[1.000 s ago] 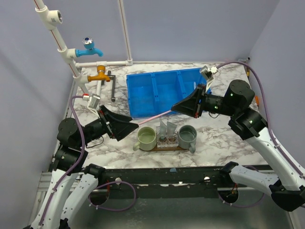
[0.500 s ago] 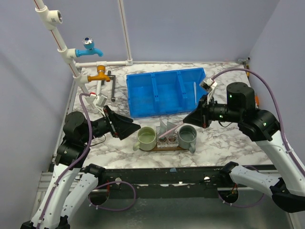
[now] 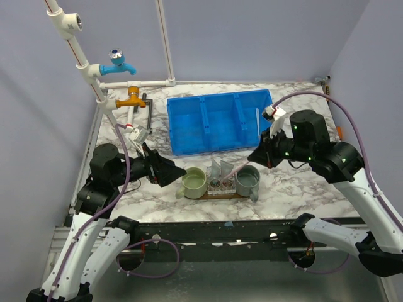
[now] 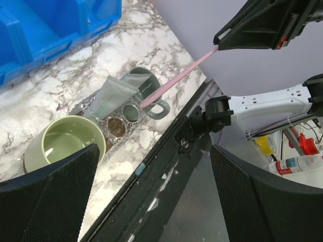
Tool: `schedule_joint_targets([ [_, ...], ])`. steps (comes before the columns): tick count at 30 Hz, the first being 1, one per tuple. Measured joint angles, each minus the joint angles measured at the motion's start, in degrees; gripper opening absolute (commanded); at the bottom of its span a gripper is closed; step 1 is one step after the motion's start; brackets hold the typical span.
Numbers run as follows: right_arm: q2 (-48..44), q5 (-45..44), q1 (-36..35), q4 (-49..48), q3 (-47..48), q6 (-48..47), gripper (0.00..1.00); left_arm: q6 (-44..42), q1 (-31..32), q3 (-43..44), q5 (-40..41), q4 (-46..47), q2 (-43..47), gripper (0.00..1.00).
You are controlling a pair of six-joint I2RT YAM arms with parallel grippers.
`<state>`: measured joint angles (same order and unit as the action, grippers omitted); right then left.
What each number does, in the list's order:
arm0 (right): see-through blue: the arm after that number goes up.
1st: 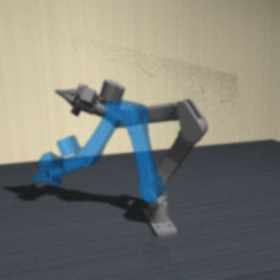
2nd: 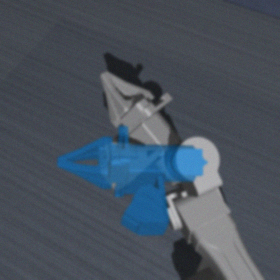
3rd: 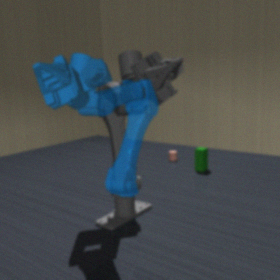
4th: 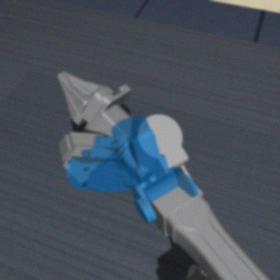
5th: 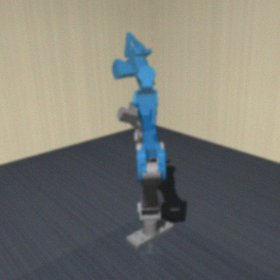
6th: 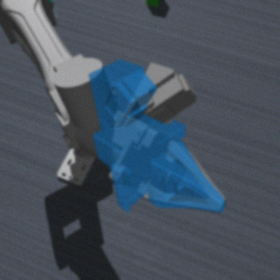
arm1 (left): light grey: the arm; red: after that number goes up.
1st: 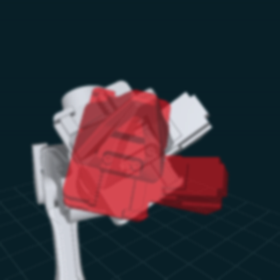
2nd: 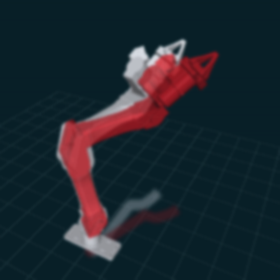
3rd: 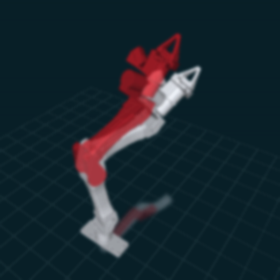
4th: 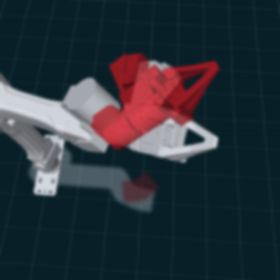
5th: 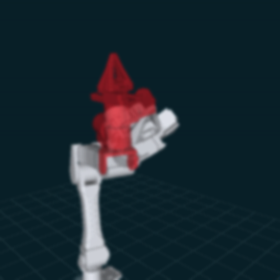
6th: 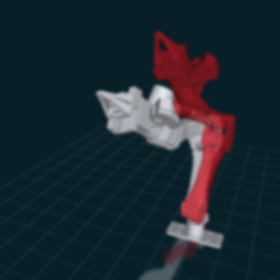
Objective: Prepare toiletry sets of a toothbrush and toothpaste on the tray
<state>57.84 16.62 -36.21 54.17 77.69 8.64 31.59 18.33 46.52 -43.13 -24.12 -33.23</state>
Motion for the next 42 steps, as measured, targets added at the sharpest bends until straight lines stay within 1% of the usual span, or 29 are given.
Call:
schedule_joint_targets([
  [4,-0.20,-3.34,-2.25,-0.02,-0.59,0.07,0.00,-1.33,0.00,-0.02,0.00,-1.55,-0.87,0.90],
  [6,-0.11,-5.99,-4.94,-0.04,-0.81,0.42,0.00,-1.73,0.00,-0.02,-0.02,-1.92,-1.01,0.90],
  [8,0.35,-9.88,-9.55,-0.07,-0.83,1.03,0.00,-1.99,0.00,-0.02,-0.09,-1.95,-1.01,0.90],
  [11,2.12,-16.46,-18.25,-0.04,-0.72,2.29,0.00,-2.34,0.00,-0.02,-0.17,-2.08,-1.01,0.90],
  [14,4.52,-20.00,-22.21,0.00,0.04,2.99,0.00,-2.60,0.00,-0.02,-0.17,-2.21,-1.01,0.90],
  [19,5.33,-25.42,-23.43,0.22,0.26,4.07,0.00,-3.08,0.00,-0.02,-0.17,-2.32,-0.81,0.90],
  [28,7.82,-33.94,-30.16,2.45,3.91,6.45,0.00,-3.65,0.00,-0.02,-0.20,-2.60,-0.48,0.90],
  [37,9.27,-38.40,-31.74,5.70,4.76,8.48,0.00,-3.93,0.00,-0.13,-0.39,-2.60,-0.46,0.90],
  [42,8.81,-38.69,-31.85,4.79,2.62,9.25,0.00,-4.07,0.00,-0.33,-0.39,-2.60,-0.48,0.90],
])
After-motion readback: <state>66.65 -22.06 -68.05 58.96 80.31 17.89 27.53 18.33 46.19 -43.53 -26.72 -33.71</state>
